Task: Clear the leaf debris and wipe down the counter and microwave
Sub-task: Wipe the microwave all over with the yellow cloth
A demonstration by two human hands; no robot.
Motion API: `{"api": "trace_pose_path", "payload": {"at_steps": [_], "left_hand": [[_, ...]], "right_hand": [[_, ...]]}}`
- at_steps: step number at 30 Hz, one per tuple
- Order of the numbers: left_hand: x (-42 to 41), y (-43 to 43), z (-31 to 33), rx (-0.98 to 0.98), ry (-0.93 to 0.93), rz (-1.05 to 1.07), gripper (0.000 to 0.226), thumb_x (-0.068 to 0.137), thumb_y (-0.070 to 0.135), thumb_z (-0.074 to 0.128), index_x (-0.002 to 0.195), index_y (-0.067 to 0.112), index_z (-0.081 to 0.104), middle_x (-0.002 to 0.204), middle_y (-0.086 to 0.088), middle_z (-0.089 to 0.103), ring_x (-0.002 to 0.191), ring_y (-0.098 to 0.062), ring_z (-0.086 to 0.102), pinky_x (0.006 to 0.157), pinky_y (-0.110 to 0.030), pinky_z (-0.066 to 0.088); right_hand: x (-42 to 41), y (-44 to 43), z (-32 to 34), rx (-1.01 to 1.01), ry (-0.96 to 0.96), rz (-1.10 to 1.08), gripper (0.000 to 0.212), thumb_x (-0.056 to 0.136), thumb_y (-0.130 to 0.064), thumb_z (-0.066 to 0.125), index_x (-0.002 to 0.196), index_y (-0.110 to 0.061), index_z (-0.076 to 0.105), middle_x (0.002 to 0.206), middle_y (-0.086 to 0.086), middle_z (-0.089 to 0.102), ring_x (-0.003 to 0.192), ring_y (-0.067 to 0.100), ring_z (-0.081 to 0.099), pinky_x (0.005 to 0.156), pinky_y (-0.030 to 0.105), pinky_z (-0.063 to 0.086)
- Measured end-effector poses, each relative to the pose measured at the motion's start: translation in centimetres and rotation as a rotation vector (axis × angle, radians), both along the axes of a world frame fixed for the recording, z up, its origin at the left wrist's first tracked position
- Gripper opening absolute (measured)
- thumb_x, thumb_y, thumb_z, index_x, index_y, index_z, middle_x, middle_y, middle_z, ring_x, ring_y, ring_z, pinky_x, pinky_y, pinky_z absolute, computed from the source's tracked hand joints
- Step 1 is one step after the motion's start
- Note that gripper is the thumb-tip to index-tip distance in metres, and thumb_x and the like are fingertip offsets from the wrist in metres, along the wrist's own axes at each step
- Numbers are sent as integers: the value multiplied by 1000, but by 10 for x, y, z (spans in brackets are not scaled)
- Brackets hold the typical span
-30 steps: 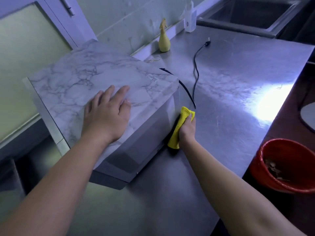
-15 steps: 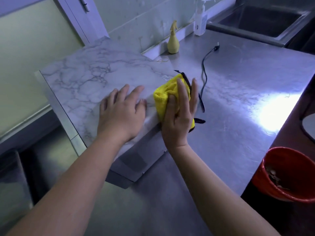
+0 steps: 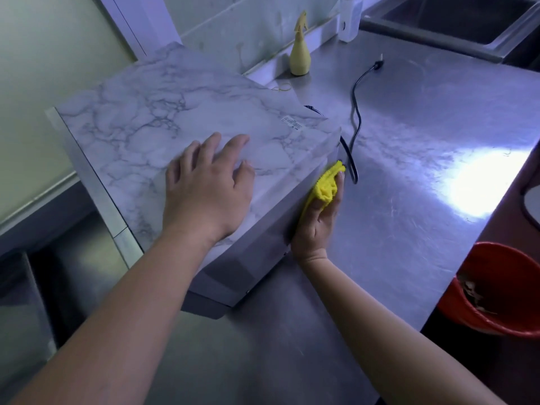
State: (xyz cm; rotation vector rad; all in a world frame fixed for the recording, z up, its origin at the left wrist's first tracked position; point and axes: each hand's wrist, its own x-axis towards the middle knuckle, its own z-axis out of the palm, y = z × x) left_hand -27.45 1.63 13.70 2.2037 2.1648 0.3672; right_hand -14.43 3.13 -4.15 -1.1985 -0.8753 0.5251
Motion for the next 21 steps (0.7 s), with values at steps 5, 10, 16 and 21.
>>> {"api": "trace_pose_path", "payload": {"at_steps": [5, 10, 16, 21], "left_hand": [[1, 0, 2, -4, 2, 4, 46, 100, 49, 29, 145, 50, 30, 161, 9, 25, 148, -20, 16, 119, -43, 9], [3, -1, 4, -10, -4, 18, 45, 99, 48, 31, 144, 50, 33, 160, 9, 27, 147, -19, 18, 119, -42, 10], [3, -1, 5, -13, -26, 28, 45, 99, 48, 34, 144, 50, 36, 160, 9, 28, 147, -19, 19, 119, -42, 10], [0, 0, 5, -26, -23, 20, 47, 99, 50, 31, 145, 49, 33, 161, 8, 26, 148, -20, 17, 119, -43, 9]], "right_hand": [[-8, -9, -13, -453, 373, -12, 54, 108, -44, 29, 158, -25, 23, 163, -5, 26, 149, 12, 24, 123, 32, 17], [-5, -9, 23, -823, 990, 92, 60, 97, -63, 38, 149, -32, 41, 137, 0, 57, 120, 26, 56, 107, 46, 44], [47, -38, 55, -815, 1438, 359, 64, 93, -64, 47, 113, -4, 59, 99, 17, 62, 100, 36, 59, 87, 52, 40], [57, -53, 90, -486, 979, 301, 63, 87, -67, 52, 130, -23, 60, 114, 2, 67, 103, 20, 64, 94, 39, 50]]}}
